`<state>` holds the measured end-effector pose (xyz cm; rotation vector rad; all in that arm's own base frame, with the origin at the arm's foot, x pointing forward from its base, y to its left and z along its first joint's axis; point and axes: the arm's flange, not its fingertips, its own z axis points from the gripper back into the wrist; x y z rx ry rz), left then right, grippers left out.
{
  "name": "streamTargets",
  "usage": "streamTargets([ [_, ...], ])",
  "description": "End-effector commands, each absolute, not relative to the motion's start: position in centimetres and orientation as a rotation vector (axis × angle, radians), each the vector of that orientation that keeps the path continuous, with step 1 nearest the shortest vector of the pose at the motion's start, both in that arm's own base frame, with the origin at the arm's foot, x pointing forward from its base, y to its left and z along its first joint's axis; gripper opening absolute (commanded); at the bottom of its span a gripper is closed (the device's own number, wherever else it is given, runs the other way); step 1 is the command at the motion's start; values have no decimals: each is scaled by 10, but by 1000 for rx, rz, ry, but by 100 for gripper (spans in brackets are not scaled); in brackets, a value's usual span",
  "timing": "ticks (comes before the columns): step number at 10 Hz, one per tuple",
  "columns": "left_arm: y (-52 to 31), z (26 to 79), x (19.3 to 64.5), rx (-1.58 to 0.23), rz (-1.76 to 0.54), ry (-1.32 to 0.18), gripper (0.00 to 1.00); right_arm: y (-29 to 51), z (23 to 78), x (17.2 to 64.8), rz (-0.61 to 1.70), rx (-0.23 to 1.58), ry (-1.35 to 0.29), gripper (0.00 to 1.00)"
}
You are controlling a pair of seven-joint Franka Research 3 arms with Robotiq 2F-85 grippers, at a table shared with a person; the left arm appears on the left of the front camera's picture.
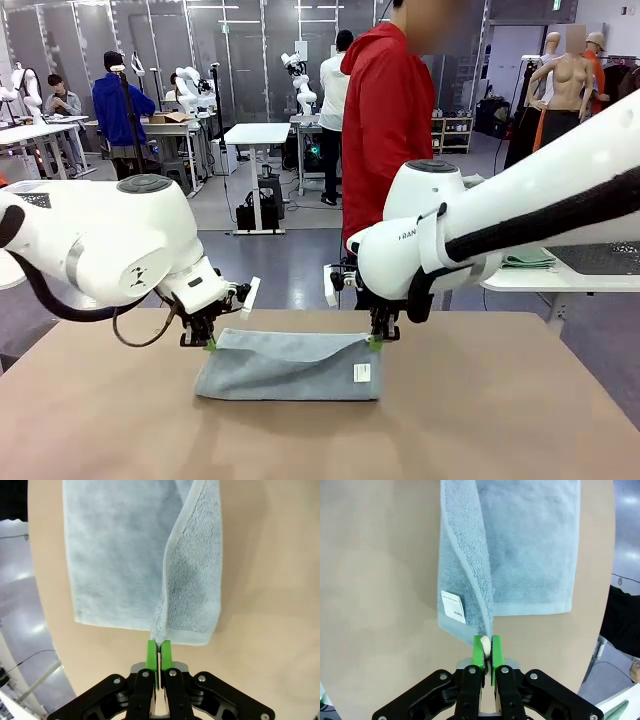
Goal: Fold the towels and place them in the basket.
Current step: When a person lays out a Towel with hook on the table, fold it in half twice.
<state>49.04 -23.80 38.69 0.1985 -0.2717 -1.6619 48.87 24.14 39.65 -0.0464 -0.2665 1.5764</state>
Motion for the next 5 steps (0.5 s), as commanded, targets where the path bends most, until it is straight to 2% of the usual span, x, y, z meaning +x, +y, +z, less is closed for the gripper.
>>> streamTargets([
  [1, -241, 387, 518, 225, -1669, -292, 4, 242, 391, 517, 1589, -11, -240, 8],
  [5, -233, 381, 556, 323, -1626, -344, 4, 231, 374, 558, 1589, -14, -221, 8],
])
